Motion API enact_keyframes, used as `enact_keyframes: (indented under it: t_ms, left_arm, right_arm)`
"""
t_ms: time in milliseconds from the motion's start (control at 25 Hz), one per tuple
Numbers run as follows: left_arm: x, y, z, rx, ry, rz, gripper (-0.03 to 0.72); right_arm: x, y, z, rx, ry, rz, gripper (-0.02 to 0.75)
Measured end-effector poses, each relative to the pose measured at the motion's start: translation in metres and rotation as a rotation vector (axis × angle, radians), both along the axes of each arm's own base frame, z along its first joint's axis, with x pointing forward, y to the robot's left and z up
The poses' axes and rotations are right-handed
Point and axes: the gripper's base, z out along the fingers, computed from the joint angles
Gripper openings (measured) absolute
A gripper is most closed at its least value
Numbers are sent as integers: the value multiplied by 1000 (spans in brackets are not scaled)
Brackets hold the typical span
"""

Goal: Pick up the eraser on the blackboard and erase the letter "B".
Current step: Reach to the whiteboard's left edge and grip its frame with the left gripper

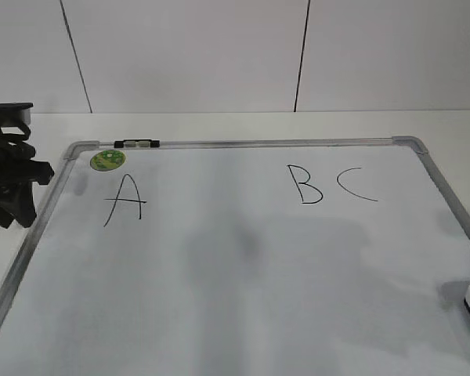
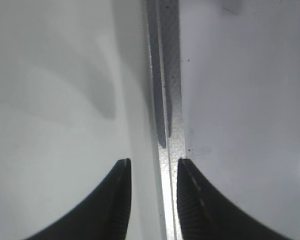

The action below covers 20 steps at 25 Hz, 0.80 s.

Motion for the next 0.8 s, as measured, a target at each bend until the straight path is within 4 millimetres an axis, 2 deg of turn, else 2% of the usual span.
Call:
enact_keyframes:
  t_ms: [800]
  left_arm:
    - [2,-1,0,-8,-29,-20,238]
  right_arm:
    - [0,0,0,0,0,0,550]
